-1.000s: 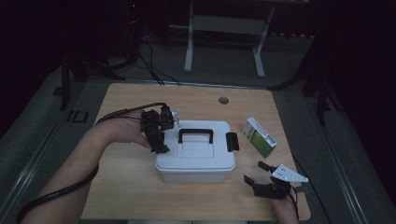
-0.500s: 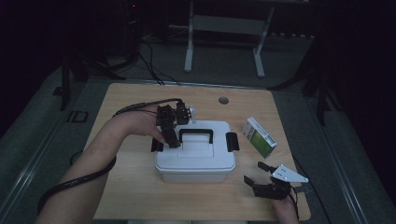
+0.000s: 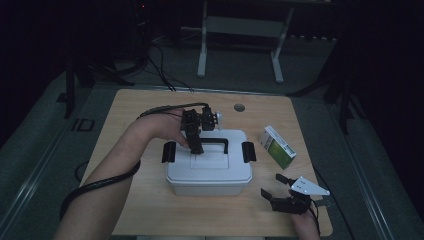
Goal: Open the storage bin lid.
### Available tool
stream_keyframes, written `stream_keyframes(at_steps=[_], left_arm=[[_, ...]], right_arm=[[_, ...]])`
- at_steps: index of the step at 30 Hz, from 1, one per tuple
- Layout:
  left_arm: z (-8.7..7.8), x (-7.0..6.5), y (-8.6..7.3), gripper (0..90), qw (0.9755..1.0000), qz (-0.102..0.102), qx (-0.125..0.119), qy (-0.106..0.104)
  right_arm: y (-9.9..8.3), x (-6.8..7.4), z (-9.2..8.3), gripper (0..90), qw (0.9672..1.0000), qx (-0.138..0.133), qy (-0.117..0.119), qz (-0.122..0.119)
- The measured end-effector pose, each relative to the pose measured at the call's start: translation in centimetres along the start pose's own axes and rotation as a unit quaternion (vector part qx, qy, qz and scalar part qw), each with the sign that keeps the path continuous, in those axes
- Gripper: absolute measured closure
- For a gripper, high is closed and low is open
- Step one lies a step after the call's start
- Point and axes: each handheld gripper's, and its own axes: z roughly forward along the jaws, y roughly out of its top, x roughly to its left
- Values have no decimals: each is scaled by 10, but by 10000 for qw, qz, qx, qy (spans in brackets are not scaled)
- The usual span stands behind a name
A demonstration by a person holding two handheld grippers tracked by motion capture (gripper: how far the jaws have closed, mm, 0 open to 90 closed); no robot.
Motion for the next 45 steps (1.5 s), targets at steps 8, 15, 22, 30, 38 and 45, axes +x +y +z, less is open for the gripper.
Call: stream_keyframes(at_steps=[8, 15, 22, 30, 38, 45], left_arm=[[6, -1, 11, 406, 9995, 280, 55, -98], [9, 4, 19, 484, 9990, 398, 169, -136], [12, 2, 25, 604, 9984, 495, 81, -242], [16, 6, 27, 721, 9976, 528, 235, -387], [20, 7, 29, 811, 9969, 511, 307, -515], [19, 6, 32, 835, 9954, 534, 417, -678]], right_arm=[[0, 0, 0, 135, 10000, -2, 18, 8], [-1, 0, 1, 135, 10000, 36, 43, -49], [-1, 0, 0, 135, 10000, 30, 39, -52], [-1, 0, 0, 135, 10000, 35, 51, -65], [-1, 0, 1, 135, 10000, 50, 45, -52], [-1, 0, 1, 135, 10000, 49, 51, -50]])
